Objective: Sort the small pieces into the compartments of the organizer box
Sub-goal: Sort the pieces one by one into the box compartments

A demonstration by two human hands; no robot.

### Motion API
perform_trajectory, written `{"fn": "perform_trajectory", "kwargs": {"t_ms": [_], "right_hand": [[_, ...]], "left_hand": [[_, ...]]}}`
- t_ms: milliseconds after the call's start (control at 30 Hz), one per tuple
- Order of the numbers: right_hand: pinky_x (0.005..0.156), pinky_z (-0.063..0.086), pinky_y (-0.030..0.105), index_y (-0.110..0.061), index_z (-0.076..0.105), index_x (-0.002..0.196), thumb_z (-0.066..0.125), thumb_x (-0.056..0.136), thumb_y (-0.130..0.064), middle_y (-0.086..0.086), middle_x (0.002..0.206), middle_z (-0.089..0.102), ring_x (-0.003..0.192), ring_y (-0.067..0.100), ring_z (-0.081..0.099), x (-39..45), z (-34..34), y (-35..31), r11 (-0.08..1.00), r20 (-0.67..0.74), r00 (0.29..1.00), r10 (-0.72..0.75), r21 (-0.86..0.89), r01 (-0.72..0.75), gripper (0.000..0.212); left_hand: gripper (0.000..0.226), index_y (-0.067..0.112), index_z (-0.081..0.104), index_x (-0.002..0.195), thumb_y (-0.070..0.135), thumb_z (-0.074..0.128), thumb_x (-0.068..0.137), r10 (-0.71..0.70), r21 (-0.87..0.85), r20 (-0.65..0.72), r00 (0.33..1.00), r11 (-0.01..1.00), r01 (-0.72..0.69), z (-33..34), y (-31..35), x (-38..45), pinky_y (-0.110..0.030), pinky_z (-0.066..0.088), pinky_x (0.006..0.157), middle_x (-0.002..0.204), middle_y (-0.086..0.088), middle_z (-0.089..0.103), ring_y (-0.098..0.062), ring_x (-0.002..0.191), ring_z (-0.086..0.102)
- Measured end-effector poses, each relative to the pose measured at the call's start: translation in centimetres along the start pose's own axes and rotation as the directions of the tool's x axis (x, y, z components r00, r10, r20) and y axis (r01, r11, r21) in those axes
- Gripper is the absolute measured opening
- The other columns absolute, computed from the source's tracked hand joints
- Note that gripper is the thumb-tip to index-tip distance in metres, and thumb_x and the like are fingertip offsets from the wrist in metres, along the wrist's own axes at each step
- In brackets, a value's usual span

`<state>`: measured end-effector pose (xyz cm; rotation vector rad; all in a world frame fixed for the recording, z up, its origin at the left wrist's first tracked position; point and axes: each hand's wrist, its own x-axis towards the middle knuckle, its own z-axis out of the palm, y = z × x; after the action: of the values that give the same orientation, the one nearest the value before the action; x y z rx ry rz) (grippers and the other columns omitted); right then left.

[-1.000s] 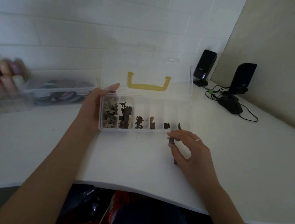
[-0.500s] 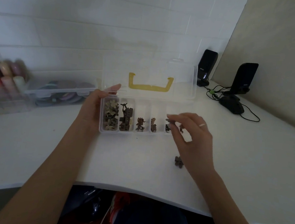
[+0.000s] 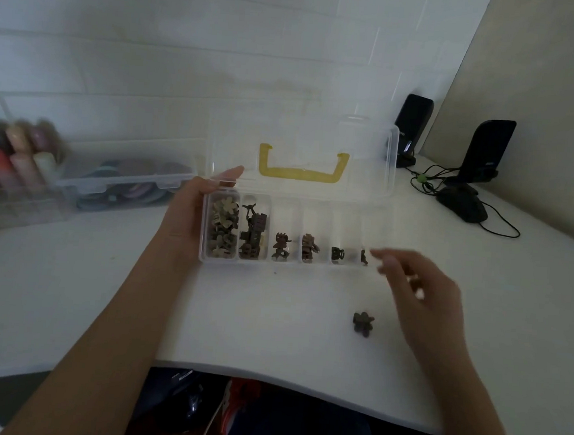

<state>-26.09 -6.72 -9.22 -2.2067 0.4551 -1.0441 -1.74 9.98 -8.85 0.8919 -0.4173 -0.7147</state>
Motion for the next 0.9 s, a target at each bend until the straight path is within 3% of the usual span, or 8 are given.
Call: {"fn": "perform_trajectory", "kwargs": {"t_ms": [100,200,333,500,567,633,800,900], "right_hand": [[0.061,0.038,0.010,-0.042,0.064,0.100,0.064,0.086,-0.027,-0.016,0.091,0.059,0.068,0.008,0.052,-2.9,-2.0,1.2,0.988,0.266,0.953,0.146,0.004,-0.153,0.020],[0.065,0.037,0.008,-0.047,0.059,0.109,0.073,0.077,-0.029,-0.017,0.096,0.052,0.075,0.006,0.050,-3.5,-2.0,1.6,0.991,0.360,0.927,0.102,-0.115,-0.064,0.039],[0.064,0.036,0.007,-0.041,0.068,0.093,0.074,0.077,-0.019,-0.012,0.086,0.058,0.075,0.005,0.051,-3.2,-1.6,1.3,0.991,0.370,0.925,0.082,-0.130,-0.036,0.028],[0.058,0.036,0.008,-0.033,0.069,0.081,0.075,0.074,-0.011,-0.019,0.088,0.064,0.071,0.004,0.054,-3.5,-1.8,1.0,0.994,0.299,0.948,0.108,-0.062,-0.093,0.024],[0.055,0.037,0.010,-0.029,0.069,0.083,0.073,0.075,-0.003,-0.018,0.079,0.068,0.065,0.006,0.057,-3.2,-1.2,0.4,0.990,0.249,0.962,0.109,0.058,-0.128,0.027],[0.057,0.043,0.016,-0.027,0.067,0.088,0.071,0.075,-0.001,-0.015,0.079,0.070,0.065,0.008,0.059,-2.4,0.1,-1.3,0.987,0.219,0.975,0.035,0.146,-0.068,0.030],[0.066,0.039,0.014,-0.021,0.066,0.085,0.071,0.079,-0.014,-0.011,0.080,0.067,0.073,0.009,0.055,1.9,5.0,-7.8,0.961,0.243,0.934,-0.263,0.153,0.230,0.011],[0.073,0.042,0.029,-0.017,0.070,0.079,0.071,0.076,-0.021,-0.003,0.078,0.068,0.079,0.016,0.055,4.7,8.9,-9.4,0.914,0.197,0.896,-0.399,0.001,0.407,0.006]], "left_hand": [[0.042,0.024,0.074,0.102,0.027,0.049,0.068,-0.021,0.006,0.004,1.000,1.000,0.021,0.0,0.0,0.2,-0.036,0.056,0.067,0.088,-0.005,0.071,-0.023,0.074,0.068],[0.038,0.024,0.074,0.101,0.024,0.046,0.074,-0.025,0.012,-0.004,1.000,1.000,0.025,0.2,0.0,0.4,-0.036,0.055,0.068,0.089,-0.005,0.070,-0.024,0.076,0.067],[0.037,0.023,0.075,0.097,0.023,0.041,0.082,-0.015,0.003,0.010,1.000,1.000,0.015,0.1,-0.1,0.1,-0.034,0.055,0.065,0.084,-0.003,0.072,-0.023,0.073,0.068],[0.053,0.024,0.076,0.098,0.031,0.071,0.046,0.001,0.037,0.032,0.999,0.999,-0.002,0.2,-0.1,-0.2,-0.037,0.056,0.066,0.088,-0.004,0.072,-0.023,0.075,0.069],[0.034,0.025,0.078,0.094,0.026,0.060,0.065,-0.004,0.023,0.023,1.000,1.000,0.004,0.3,-0.1,-0.2,-0.036,0.057,0.066,0.085,-0.004,0.072,-0.023,0.074,0.068],[0.037,0.025,0.077,0.095,0.025,0.048,0.073,-0.012,0.028,-0.018,1.000,1.000,0.013,0.4,-0.2,-0.2,-0.036,0.056,0.068,0.088,-0.004,0.071,-0.023,0.076,0.067],[0.039,0.022,0.074,0.104,0.029,0.062,0.067,-0.032,0.018,-0.022,0.999,0.999,0.033,0.9,0.1,-0.6,-0.036,0.052,0.076,0.099,-0.008,0.069,-0.026,0.083,0.066],[0.056,0.022,0.078,0.091,0.037,0.083,0.038,-0.039,0.024,0.014,0.999,0.999,0.039,1.2,0.4,-0.8,-0.032,0.052,0.068,0.088,-0.008,0.072,-0.022,0.073,0.067]]}}
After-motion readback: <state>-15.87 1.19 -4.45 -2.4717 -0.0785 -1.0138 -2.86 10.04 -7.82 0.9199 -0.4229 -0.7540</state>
